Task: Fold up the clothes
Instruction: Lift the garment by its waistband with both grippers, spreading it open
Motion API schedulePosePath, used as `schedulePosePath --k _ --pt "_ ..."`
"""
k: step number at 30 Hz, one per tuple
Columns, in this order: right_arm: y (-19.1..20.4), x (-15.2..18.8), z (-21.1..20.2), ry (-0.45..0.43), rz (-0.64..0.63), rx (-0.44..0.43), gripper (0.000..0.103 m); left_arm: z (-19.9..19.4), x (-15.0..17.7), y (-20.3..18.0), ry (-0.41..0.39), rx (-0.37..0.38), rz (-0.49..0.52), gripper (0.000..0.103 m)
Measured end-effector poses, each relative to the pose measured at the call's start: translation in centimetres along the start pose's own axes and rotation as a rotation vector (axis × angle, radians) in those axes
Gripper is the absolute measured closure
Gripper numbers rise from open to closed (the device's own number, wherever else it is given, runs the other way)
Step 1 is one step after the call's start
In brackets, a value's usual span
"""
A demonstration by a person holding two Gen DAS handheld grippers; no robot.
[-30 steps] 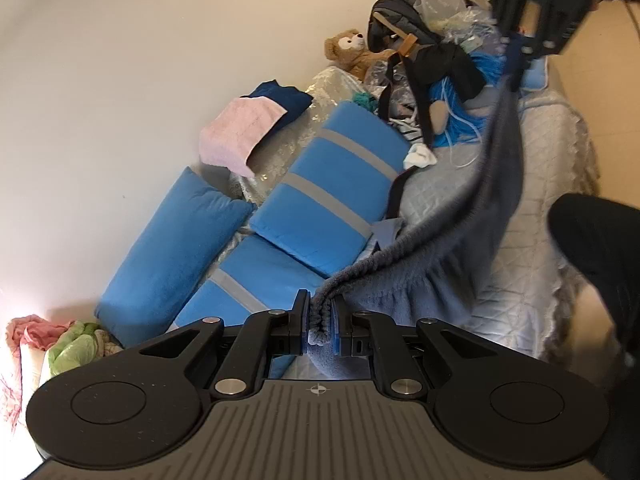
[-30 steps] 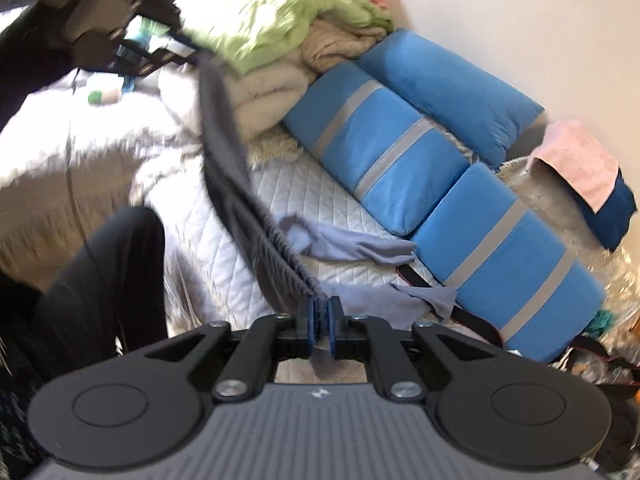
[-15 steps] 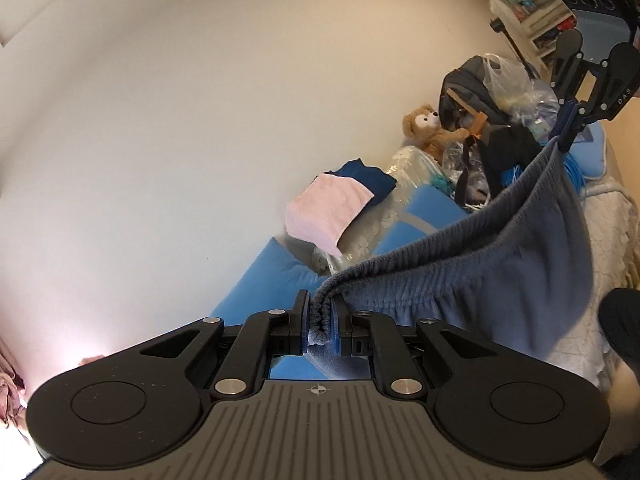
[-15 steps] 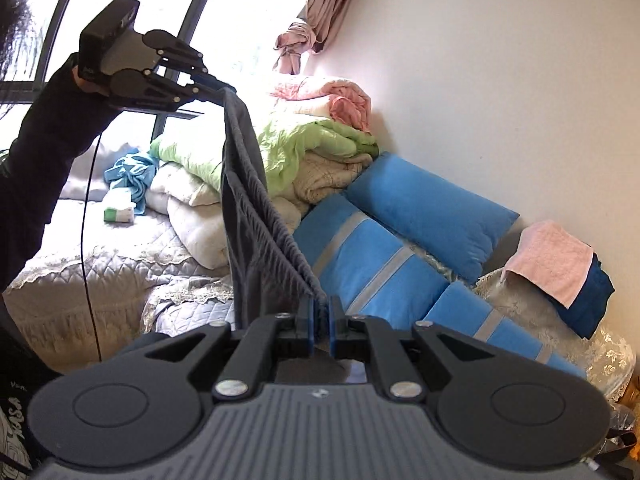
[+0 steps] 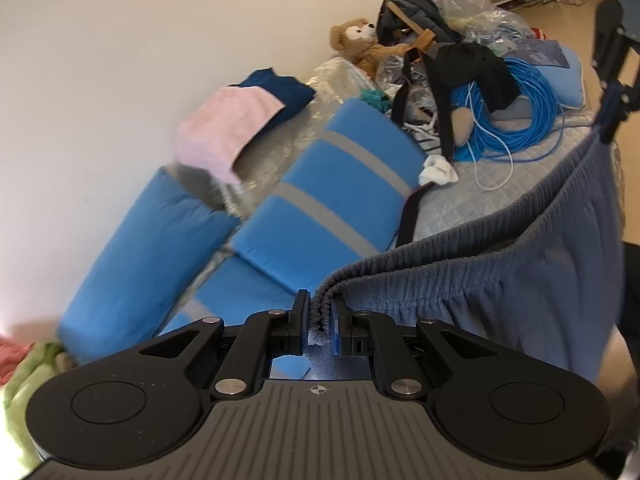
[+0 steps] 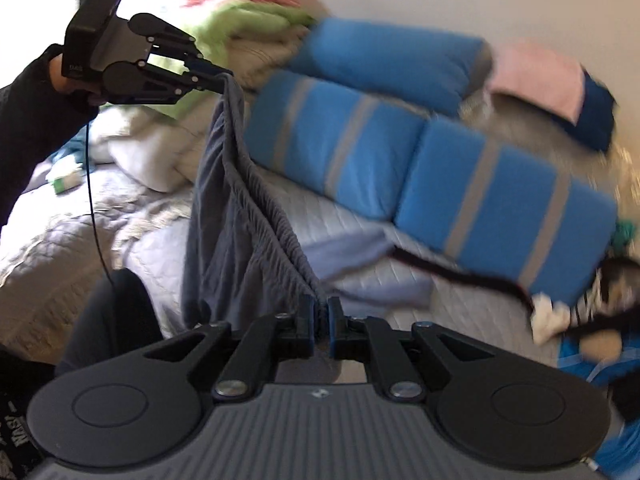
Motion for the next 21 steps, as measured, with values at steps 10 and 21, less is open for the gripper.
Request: schedulePosePath --k 10,21 --pt "-10.8 3.1 2.7 -0.003 0.202 0.15 0.103 12.6 -8.9 -4.2 -0.128 -0.068 0.097 0.093" --pt "-21.7 7.8 4.7 -0.004 0.413 0.352 0.103 25.5 -19.3 -10.6 -0.231 -0.043 0.187 0.093"
Point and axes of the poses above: each gripper's, at about its wrist camera, not at the fingertips, and z roughly the way its jaws point, y to its left, x to its underside, the point moved 1 cm from there along z, roughly the way its jaws point, and after that the axes turned 12 degrees about z, right-handed, at the moved point
